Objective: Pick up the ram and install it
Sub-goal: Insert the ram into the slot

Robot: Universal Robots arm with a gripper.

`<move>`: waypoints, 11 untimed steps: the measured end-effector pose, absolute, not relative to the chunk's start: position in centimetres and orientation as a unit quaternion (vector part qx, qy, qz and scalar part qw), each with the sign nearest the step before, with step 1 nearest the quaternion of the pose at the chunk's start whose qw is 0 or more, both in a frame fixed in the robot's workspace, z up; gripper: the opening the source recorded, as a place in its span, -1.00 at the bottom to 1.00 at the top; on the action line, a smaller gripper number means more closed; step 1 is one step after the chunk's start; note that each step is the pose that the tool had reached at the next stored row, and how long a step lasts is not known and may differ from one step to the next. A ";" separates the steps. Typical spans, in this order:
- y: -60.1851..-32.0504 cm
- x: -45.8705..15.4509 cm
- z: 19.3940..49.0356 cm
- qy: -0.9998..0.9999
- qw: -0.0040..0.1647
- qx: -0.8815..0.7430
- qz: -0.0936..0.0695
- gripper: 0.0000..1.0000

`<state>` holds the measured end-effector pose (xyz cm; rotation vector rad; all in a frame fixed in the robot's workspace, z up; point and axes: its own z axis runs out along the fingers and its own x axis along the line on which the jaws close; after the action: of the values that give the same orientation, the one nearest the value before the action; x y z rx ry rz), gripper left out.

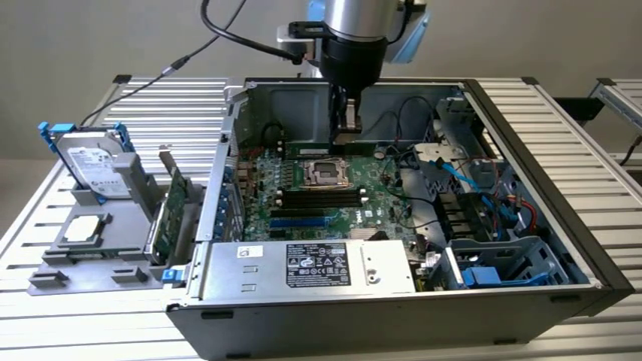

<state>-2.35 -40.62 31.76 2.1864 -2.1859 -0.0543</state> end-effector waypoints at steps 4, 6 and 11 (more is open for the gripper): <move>-40.6 -2.4 31.0 -0.707 0.025 0.707 -0.018 -0.73; -40.6 -2.5 30.7 -0.707 0.025 0.707 -0.018 -0.73; -40.7 -2.6 29.8 -0.707 0.025 0.707 -0.018 -0.73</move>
<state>-2.57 -40.70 29.76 2.1870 -2.1853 -0.0542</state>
